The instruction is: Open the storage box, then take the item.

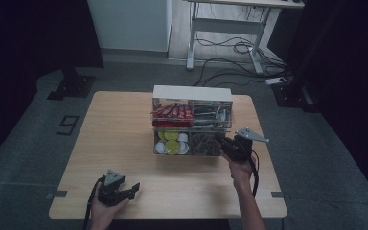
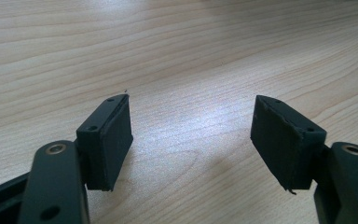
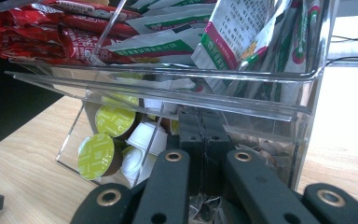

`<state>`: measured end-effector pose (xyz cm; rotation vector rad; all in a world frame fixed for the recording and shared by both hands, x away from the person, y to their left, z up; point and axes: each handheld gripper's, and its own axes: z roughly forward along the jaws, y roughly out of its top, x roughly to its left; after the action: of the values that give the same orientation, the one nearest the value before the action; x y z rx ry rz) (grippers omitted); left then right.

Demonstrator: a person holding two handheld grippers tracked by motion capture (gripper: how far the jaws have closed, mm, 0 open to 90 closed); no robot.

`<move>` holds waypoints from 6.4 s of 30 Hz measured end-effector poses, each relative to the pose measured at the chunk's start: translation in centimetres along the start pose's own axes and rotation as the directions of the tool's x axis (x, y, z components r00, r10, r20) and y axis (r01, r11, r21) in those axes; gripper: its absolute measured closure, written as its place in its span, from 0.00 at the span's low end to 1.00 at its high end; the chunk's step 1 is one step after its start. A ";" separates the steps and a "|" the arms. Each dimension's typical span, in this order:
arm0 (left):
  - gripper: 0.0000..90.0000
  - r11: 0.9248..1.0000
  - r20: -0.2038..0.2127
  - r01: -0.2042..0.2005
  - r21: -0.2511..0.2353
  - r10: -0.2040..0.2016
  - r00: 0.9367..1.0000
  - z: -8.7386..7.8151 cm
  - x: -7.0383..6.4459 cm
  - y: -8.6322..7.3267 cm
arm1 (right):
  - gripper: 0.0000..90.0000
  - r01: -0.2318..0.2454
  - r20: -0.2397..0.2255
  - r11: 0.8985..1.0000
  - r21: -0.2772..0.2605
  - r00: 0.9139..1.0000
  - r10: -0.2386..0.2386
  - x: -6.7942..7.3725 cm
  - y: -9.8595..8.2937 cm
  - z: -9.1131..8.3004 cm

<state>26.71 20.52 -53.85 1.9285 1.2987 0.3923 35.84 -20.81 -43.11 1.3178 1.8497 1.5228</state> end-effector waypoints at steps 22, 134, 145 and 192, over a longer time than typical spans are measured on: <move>0.34 0.998 -0.060 -0.021 -0.062 0.017 0.998 -0.2 -1.3 1.5 | 0.98 0.015 -0.033 0.999 -0.030 0.999 -0.016 -0.4 -0.7 0.0; 0.42 0.978 -0.093 -0.149 -0.147 0.136 0.986 9.0 -9.8 12.6 | 0.98 0.033 -0.013 0.999 0.001 0.999 -0.033 -0.2 0.1 -0.1; 0.42 0.979 -0.069 -0.122 -0.164 0.112 0.991 8.1 -9.4 12.8 | 0.98 0.037 -0.013 0.999 0.003 0.999 -0.037 -0.2 0.2 -0.1; 0.42 0.962 -0.073 -0.121 -0.243 0.106 0.992 2.4 -7.7 13.0 | 0.98 0.039 0.001 0.999 0.006 0.999 -0.039 0.0 0.3 -0.2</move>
<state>33.35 10.24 -44.73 1.7949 1.1205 0.6428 35.78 -20.96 -42.78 1.2778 1.8699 1.4979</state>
